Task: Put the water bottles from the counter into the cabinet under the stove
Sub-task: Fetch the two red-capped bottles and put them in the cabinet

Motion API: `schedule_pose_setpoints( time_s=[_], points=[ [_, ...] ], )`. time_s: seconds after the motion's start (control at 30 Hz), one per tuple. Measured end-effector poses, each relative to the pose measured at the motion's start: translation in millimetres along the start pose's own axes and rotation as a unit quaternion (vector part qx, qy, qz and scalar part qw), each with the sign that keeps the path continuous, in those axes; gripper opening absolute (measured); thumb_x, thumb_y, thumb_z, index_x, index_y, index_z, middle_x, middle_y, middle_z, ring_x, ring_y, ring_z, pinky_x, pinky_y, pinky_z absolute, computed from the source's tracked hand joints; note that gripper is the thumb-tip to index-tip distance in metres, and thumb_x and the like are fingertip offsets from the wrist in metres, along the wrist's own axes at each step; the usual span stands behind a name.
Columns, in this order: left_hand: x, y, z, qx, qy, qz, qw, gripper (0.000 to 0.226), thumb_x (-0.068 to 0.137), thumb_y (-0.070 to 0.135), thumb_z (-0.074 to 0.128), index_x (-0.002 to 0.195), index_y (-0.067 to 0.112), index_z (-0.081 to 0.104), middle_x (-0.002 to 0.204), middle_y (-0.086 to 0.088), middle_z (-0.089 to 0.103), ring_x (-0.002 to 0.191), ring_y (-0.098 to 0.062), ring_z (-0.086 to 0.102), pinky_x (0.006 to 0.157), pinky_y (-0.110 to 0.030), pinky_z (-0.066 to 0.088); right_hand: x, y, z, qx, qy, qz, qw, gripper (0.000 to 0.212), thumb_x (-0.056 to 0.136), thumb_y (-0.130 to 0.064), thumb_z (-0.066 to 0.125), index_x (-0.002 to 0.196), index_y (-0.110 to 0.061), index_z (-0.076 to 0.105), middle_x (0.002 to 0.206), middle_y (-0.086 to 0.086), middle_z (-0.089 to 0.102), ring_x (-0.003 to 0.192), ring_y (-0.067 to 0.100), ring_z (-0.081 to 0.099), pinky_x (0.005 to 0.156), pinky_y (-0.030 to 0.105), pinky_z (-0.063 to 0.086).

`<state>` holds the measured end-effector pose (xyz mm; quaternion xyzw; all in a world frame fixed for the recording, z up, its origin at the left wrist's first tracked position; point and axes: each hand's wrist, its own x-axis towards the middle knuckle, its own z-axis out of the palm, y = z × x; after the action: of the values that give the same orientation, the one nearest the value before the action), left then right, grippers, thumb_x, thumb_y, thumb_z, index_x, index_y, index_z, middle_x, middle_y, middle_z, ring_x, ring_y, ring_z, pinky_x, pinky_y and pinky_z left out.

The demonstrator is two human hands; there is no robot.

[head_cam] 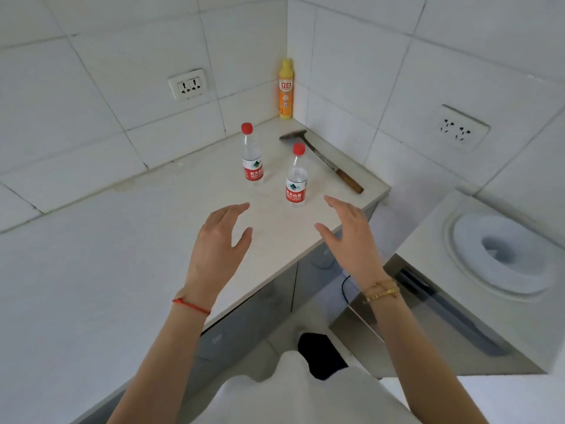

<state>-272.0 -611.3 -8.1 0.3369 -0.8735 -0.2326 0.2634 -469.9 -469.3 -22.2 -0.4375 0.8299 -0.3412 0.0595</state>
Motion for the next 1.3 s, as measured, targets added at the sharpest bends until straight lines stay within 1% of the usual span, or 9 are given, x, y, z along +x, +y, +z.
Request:
schedule_pose_setpoints(
  time_s=[0.17,0.43,0.57,0.73,0.93,1.0,1.1,1.2,1.3],
  points=[
    [70.1,3.3,18.9,0.013,0.031,-0.023,0.999,0.043,0.090,0.016,0.063,0.132,0.018,0.055,0.128,-0.001,0.061,0.121,-0.019,0.053,0.102,-0.024,0.037,84.3,18.4,-4.6,-0.002,-0.016,-0.031,0.999,0.054,0.092,-0.031,0.060,0.142,-0.019,0.041,0.141,0.002,0.048,0.133,0.020,0.037,0.104,0.024,0.026],
    [178.5,-9.3,40.9,0.047,0.062,-0.052,0.996,0.045,0.089,0.016,0.062,0.134,0.015,0.053,0.132,-0.004,0.058,0.123,-0.023,0.051,0.098,-0.022,0.033,201.3,22.9,9.1,-0.022,-0.062,-0.079,0.995,0.055,0.093,-0.031,0.059,0.143,-0.020,0.039,0.143,0.001,0.046,0.133,0.019,0.039,0.107,0.032,0.037],
    [230.2,-27.3,51.5,0.067,0.053,-0.060,0.995,0.049,0.089,0.015,0.060,0.136,0.015,0.050,0.135,-0.007,0.055,0.125,-0.027,0.050,0.102,-0.035,0.040,236.0,23.7,27.2,-0.025,-0.078,-0.093,0.992,0.054,0.092,-0.031,0.060,0.141,-0.020,0.042,0.141,0.001,0.049,0.129,0.019,0.042,0.100,0.024,0.035],
    [286.9,-51.5,69.4,0.091,-0.002,-0.065,0.994,0.054,0.089,0.016,0.059,0.141,0.014,0.044,0.139,-0.007,0.050,0.126,-0.028,0.046,0.102,-0.038,0.041,255.9,27.1,46.5,-0.041,-0.103,-0.083,0.990,0.052,0.089,-0.032,0.065,0.137,-0.021,0.046,0.135,0.001,0.053,0.122,0.019,0.048,0.097,0.024,0.040],
    [321.2,-72.4,89.0,0.086,-0.092,-0.089,0.988,0.048,0.087,0.012,0.061,0.134,0.012,0.051,0.131,-0.009,0.053,0.123,-0.029,0.048,0.100,-0.040,0.043,261.0,31.2,56.5,-0.046,-0.106,-0.046,0.992,0.040,0.086,-0.030,0.069,0.121,-0.015,0.056,0.122,0.003,0.058,0.111,0.018,0.055,0.089,0.017,0.038],
    [325.3,-76.2,91.9,0.079,-0.093,-0.091,0.988,0.044,0.085,0.007,0.060,0.128,0.012,0.054,0.125,-0.010,0.055,0.118,-0.028,0.049,0.096,-0.039,0.045,260.2,32.1,59.0,-0.033,-0.105,-0.033,0.993,0.037,0.085,-0.030,0.070,0.116,-0.014,0.057,0.117,0.004,0.059,0.104,0.018,0.058,0.087,0.016,0.040],
    [327.3,-79.0,92.6,0.073,-0.087,-0.095,0.989,0.038,0.082,-0.001,0.060,0.119,0.011,0.056,0.112,-0.010,0.060,0.110,-0.028,0.051,0.086,-0.034,0.045,258.4,31.6,61.6,-0.021,-0.106,-0.017,0.994,0.036,0.084,-0.028,0.071,0.113,-0.012,0.058,0.115,0.006,0.059,0.096,0.012,0.053,0.085,0.017,0.041],
    [325.0,-80.9,91.8,0.053,-0.081,-0.105,0.990,0.036,0.078,-0.007,0.056,0.109,0.012,0.058,0.101,-0.010,0.065,0.102,-0.030,0.055,0.080,-0.037,0.049,256.1,29.0,61.9,-0.011,-0.099,-0.007,0.995,0.033,0.084,-0.025,0.072,0.111,-0.012,0.059,0.112,0.006,0.060,0.096,0.013,0.054,0.084,0.018,0.042],
    [313.3,-81.1,90.7,0.043,-0.076,-0.105,0.991,0.035,0.075,-0.005,0.057,0.104,0.014,0.060,0.099,-0.010,0.066,0.099,-0.029,0.055,0.072,-0.033,0.042,250.7,25.8,60.8,0.001,-0.091,-0.002,0.996,0.030,0.085,-0.022,0.071,0.110,-0.011,0.060,0.110,0.005,0.060,0.096,0.014,0.054,0.081,0.014,0.040]
  ],
)
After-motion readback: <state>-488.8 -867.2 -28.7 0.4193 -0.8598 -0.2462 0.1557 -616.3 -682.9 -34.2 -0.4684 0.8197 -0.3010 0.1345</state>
